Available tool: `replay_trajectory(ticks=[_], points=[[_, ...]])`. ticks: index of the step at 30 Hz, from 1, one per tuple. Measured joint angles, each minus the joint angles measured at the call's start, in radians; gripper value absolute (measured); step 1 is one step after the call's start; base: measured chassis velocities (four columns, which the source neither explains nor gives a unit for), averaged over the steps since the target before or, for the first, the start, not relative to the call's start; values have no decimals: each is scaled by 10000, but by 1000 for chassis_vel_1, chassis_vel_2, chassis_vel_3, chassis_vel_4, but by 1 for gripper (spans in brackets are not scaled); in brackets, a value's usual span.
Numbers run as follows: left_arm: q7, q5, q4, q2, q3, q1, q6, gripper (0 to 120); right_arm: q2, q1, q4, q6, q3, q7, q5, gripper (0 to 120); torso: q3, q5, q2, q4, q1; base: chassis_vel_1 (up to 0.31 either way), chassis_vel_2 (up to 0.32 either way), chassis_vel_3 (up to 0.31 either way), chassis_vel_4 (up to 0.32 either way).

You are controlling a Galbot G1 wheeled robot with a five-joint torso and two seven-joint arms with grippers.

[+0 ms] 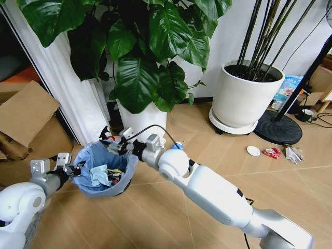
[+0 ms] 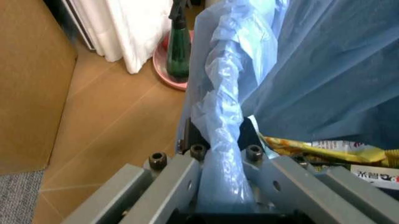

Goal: Pick up the trash bin and place the garbage on the floor into it.

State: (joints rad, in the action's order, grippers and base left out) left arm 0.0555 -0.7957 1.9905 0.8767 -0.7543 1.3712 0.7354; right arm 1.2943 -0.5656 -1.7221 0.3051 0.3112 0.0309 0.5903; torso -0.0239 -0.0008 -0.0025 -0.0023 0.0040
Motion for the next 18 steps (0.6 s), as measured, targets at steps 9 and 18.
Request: replay_trajectory(ticks=[9, 18], points=[[28, 51, 91, 179, -121, 83, 0, 0, -1130, -1856, -467, 47, -1921, -485, -589, 100, 1, -1, 0, 1, 0, 0, 0, 0, 0], [28, 149, 167, 310, -174, 147, 0, 0, -2004, -4234, -929, -175, -4008, -367, -1201, 100, 1, 1, 0, -1, 0, 0, 0, 0, 0]])
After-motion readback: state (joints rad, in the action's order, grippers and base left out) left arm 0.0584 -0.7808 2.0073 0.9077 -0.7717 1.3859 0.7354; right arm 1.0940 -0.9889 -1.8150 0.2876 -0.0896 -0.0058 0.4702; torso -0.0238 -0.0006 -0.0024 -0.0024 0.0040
